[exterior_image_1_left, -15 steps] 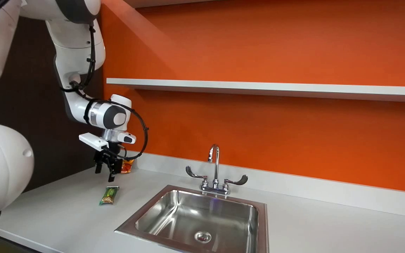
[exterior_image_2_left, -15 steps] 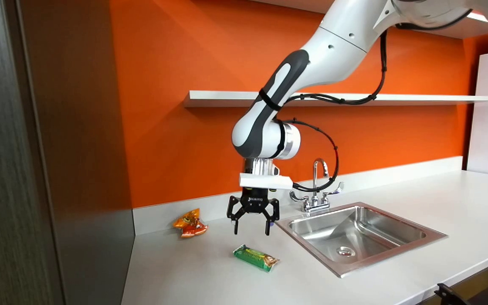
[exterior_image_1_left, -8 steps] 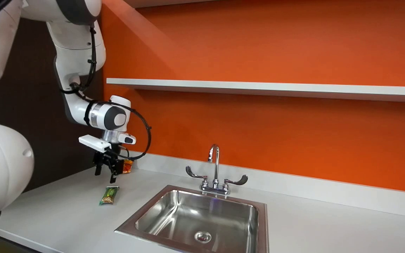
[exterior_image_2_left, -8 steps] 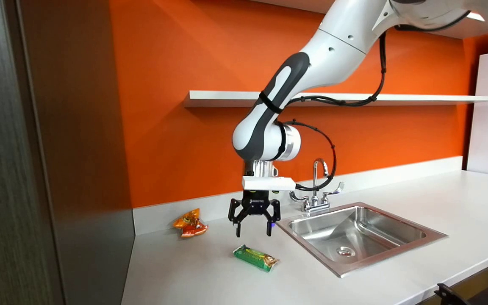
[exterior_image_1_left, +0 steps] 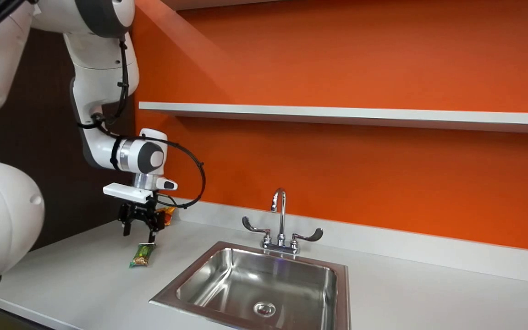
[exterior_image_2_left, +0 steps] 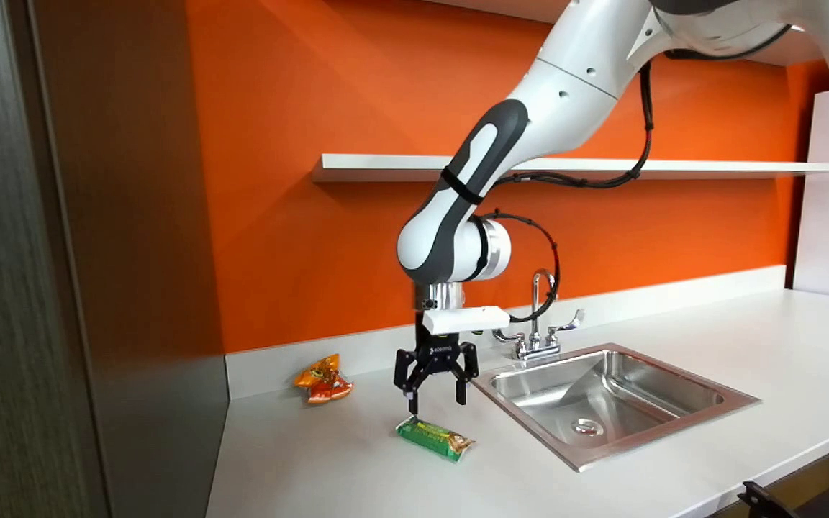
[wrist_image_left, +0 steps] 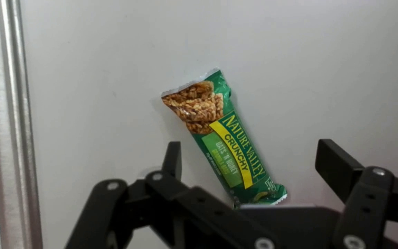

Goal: Pick up a pack of snack and put it in the sink

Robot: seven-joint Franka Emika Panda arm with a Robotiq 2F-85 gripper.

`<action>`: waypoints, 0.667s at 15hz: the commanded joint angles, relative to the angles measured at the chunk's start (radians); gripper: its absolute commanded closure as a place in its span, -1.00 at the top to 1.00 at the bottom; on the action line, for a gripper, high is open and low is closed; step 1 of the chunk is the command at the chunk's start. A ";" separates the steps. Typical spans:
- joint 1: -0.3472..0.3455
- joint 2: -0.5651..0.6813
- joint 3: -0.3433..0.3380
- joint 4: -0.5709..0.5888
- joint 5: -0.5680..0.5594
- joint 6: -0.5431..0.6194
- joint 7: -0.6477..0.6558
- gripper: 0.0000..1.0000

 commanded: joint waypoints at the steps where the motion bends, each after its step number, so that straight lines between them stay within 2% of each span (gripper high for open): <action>1: 0.005 0.010 0.006 0.012 -0.054 0.003 -0.068 1.00; 10: 0.005 0.011 0.033 0.004 -0.087 0.025 -0.208 1.00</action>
